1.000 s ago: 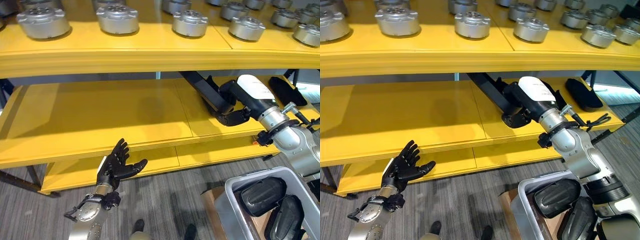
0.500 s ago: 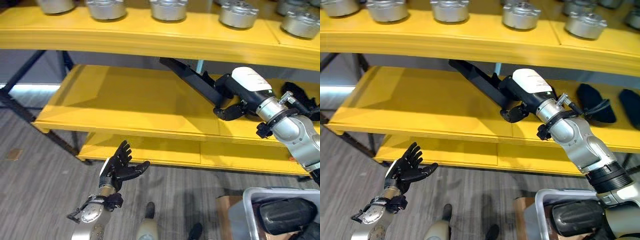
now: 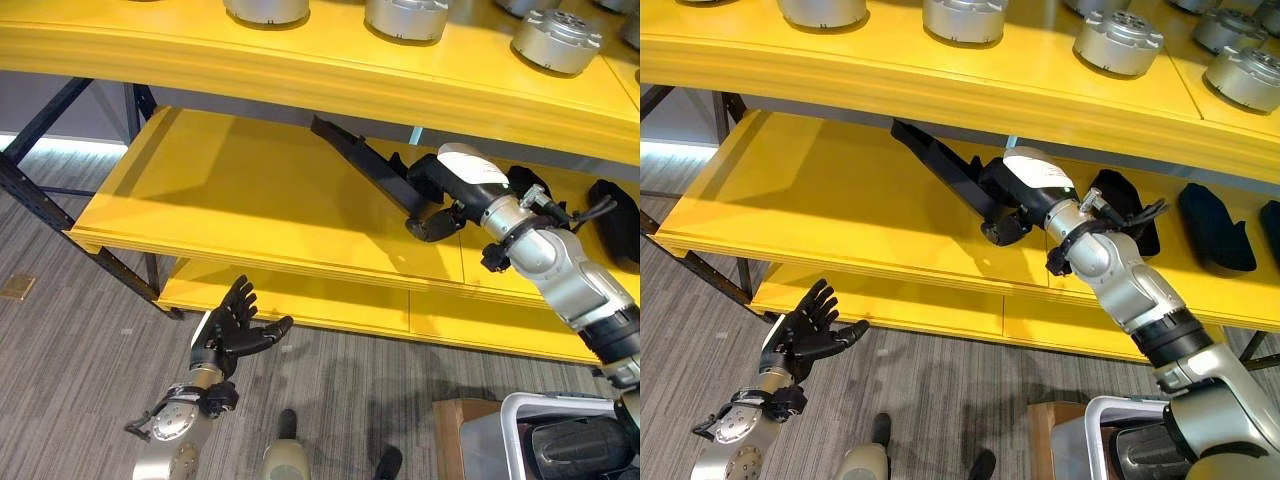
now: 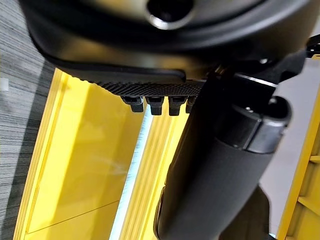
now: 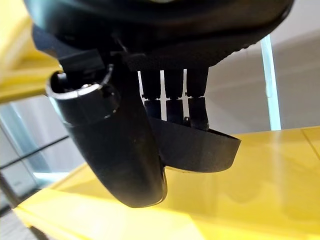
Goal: Move parts from the plastic box to the shelf.
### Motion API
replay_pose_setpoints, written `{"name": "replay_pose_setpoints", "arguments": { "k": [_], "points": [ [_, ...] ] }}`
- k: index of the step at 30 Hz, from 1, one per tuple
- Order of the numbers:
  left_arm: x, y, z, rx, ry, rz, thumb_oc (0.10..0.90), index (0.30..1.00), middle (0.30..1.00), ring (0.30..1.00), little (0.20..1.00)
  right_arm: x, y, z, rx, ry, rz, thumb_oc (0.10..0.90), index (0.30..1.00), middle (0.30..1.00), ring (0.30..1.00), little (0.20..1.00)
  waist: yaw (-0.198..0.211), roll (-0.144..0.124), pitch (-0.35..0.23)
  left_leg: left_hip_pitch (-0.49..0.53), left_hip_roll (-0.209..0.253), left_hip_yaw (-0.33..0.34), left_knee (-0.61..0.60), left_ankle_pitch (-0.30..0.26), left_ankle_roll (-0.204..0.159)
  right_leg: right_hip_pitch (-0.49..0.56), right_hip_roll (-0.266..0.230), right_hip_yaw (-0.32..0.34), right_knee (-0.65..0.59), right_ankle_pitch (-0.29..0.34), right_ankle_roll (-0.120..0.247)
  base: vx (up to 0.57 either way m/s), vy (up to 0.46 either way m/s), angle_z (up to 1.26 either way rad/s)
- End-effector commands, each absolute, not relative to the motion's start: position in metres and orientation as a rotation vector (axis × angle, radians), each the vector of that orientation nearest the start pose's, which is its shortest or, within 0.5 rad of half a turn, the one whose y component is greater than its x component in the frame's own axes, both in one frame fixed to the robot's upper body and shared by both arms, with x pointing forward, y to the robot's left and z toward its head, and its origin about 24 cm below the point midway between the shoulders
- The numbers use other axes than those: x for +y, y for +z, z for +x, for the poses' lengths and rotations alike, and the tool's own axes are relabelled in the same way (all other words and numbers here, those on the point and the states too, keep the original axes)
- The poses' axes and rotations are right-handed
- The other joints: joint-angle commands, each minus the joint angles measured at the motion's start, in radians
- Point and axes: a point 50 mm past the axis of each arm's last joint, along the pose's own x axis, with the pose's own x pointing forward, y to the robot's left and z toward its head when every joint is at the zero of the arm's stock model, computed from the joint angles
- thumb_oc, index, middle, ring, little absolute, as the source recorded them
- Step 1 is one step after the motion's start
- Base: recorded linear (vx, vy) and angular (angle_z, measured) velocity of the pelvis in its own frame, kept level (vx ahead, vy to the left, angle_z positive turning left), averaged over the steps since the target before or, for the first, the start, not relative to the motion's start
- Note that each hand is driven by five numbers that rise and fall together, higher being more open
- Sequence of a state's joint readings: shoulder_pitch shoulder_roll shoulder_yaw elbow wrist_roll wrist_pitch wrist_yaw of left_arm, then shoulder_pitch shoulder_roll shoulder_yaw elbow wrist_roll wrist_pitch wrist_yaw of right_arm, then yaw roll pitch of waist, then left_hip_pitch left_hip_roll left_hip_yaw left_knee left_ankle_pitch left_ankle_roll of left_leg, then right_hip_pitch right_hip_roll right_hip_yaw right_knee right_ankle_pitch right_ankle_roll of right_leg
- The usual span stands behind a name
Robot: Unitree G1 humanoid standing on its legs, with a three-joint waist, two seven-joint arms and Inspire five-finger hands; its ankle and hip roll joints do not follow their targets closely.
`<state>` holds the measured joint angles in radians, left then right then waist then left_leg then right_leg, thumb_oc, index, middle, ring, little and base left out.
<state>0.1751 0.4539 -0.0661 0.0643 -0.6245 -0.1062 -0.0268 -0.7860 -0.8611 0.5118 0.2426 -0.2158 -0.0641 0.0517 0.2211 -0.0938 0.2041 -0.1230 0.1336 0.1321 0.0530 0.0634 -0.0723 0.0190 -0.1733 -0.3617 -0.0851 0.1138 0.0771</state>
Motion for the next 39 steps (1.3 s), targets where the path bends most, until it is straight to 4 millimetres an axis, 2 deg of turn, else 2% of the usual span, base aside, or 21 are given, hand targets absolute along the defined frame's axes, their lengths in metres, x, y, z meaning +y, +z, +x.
{"name": "replay_pose_setpoints", "arguments": {
  "k": [1, 7, 11, 12, 15, 17, 18, 19, 20, 23, 30, 34, 39],
  "points": [
    [0.229, 0.060, 0.221, -0.073, -0.076, -0.162, 0.900, 1.000, 1.000, 1.000, 1.000, -0.180, 0.299, 0.350, -0.697, 0.054, -1.233, 0.400, 0.300, 0.300, 0.300, 0.300, 0.004, -0.010, -0.090, -0.102, 0.025, -0.019, 0.097, -0.051, -0.027, 0.056, -0.045, -0.014, 0.090, -0.164, 0.044, 0.02, 0.019, -0.07],
    [0.228, 0.067, 0.223, -0.096, -0.100, -0.153, 0.900, 1.000, 1.000, 1.000, 1.000, -0.182, 0.313, 0.363, -0.659, 0.005, -1.281, 0.400, 0.300, 0.300, 0.300, 0.300, 0.017, 0.001, -0.053, -0.157, 0.026, -0.025, 0.139, -0.064, -0.028, 0.012, -0.053, -0.013, 0.104, -0.160, 0.046, -0.04, 0.014, -0.02],
    [0.226, 0.073, 0.226, -0.119, -0.119, -0.147, 0.900, 1.000, 1.000, 1.000, 1.000, -0.190, 0.324, 0.376, -0.595, -0.052, -1.347, 0.400, 0.300, 0.300, 0.300, 0.300, 0.024, 0.015, -0.014, -0.212, 0.024, -0.043, 0.167, -0.063, -0.028, -0.033, -0.053, -0.014, 0.128, -0.161, 0.043, -0.10, 0.000, 0.03],
    [0.224, 0.077, 0.229, -0.132, -0.137, -0.143, 0.900, 1.000, 1.000, 1.000, 1.000, -0.194, 0.330, 0.381, -0.566, -0.088, -1.373, 0.400, 0.300, 0.300, 0.300, 0.300, 0.029, 0.026, 0.015, -0.240, 0.022, -0.051, 0.183, -0.064, -0.027, -0.069, -0.058, -0.009, 0.157, -0.166, 0.039, -0.10, 0.003, 0.02],
    [0.221, 0.081, 0.231, -0.149, -0.148, -0.148, 0.900, 1.000, 1.000, 1.000, 1.000, -0.197, 0.336, 0.387, -0.530, -0.120, -1.395, 0.400, 0.300, 0.300, 0.300, 0.300, 0.028, 0.042, 0.036, -0.266, 0.023, -0.059, 0.203, -0.067, -0.024, -0.106, -0.063, -0.001, 0.188, -0.172, 0.035, -0.11, 0.024, 0.04],
    [0.217, 0.086, 0.234, -0.175, -0.167, -0.163, 0.900, 1.000, 1.000, 1.000, 1.000, -0.197, 0.340, 0.393, -0.511, -0.154, -1.395, 0.400, 0.300, 0.300, 0.300, 0.300, 0.031, 0.063, 0.069, -0.302, 0.023, -0.066, 0.237, -0.076, -0.015, -0.171, -0.073, 0.019, 0.254, -0.181, 0.032, -0.13, 0.045, 0.02],
    [0.217, 0.086, 0.235, -0.176, -0.166, -0.163, 0.900, 1.000, 1.000, 1.000, 1.000, -0.197, 0.341, 0.393, -0.512, -0.154, -1.396, 0.400, 0.300, 0.300, 0.300, 0.300, 0.031, 0.063, 0.068, -0.305, 0.023, -0.066, 0.238, -0.077, -0.015, -0.175, -0.073, 0.020, 0.256, -0.182, 0.032, -0.14, 0.034, -0.06],
    [0.215, 0.091, 0.236, -0.195, -0.179, -0.163, 0.900, 1.000, 1.000, 1.000, 1.000, -0.195, 0.343, 0.396, -0.498, -0.160, -1.439, 0.400, 0.300, 0.300, 0.300, 0.300, 0.033, 0.076, 0.086, -0.332, 0.024, -0.074, 0.267, -0.085, -0.010, -0.216, -0.075, 0.038, 0.295, -0.193, 0.027, -0.01, -0.006, -0.06],
    [0.215, 0.091, 0.236, -0.197, -0.179, -0.169, 0.900, 1.000, 1.000, 1.000, 1.000, -0.195, 0.343, 0.397, -0.486, -0.165, -1.443, 0.400, 0.300, 0.300, 0.300, 0.300, 0.034, 0.081, 0.088, -0.337, 0.025, -0.081, 0.285, -0.114, -0.018, -0.226, -0.075, 0.049, 0.321, -0.219, 0.032, -0.01, -0.006, -0.08],
    [0.213, 0.091, 0.237, -0.202, -0.181, -0.180, 0.900, 1.000, 1.000, 1.000, 1.000, -0.196, 0.343, 0.400, -0.465, -0.176, -1.441, 0.400, 0.300, 0.300, 0.300, 0.300, 0.034, 0.092, 0.096, -0.359, 0.022, -0.086, 0.304, -0.121, -0.014, -0.263, -0.076, 0.058, 0.362, -0.233, 0.026, -0.03, 0.013, -0.04],
    [0.206, 0.095, 0.241, -0.225, -0.195, -0.187, 0.900, 1.000, 1.000, 1.000, 1.000, -0.200, 0.332, 0.408, -0.413, -0.205, -1.275, 0.400, 0.300, 0.300, 0.300, 0.300, 0.033, 0.123, 0.120, -0.412, 0.010, -0.098, 0.344, -0.130, -0.007, -0.319, -0.084, 0.069, 0.431, -0.252, 0.020, -0.02, 0.005, 0.02],
    [0.204, 0.096, 0.245, -0.228, -0.192, -0.190, 0.900, 1.000, 1.000, 1.000, 1.000, -0.199, 0.322, 0.413, -0.397, -0.204, -1.039, 0.400, 0.300, 0.300, 0.300, 0.300, 0.032, 0.141, 0.128, -0.429, -0.002, -0.109, 0.354, -0.135, -0.004, -0.335, -0.090, 0.068, 0.460, -0.265, 0.018, 0.00, -0.005, 0.02],
    [0.202, 0.097, 0.247, -0.230, -0.205, -0.192, 0.900, 1.000, 1.000, 1.000, 1.000, -0.202, 0.319, 0.416, -0.360, -0.230, -0.985, 0.400, 0.300, 0.300, 0.300, 0.300, 0.036, 0.151, 0.130, -0.448, -0.011, -0.120, 0.368, -0.137, -0.001, -0.344, -0.094, 0.061, 0.479, -0.274, 0.016, 0.00, -0.004, 0.07]
  ]
}}
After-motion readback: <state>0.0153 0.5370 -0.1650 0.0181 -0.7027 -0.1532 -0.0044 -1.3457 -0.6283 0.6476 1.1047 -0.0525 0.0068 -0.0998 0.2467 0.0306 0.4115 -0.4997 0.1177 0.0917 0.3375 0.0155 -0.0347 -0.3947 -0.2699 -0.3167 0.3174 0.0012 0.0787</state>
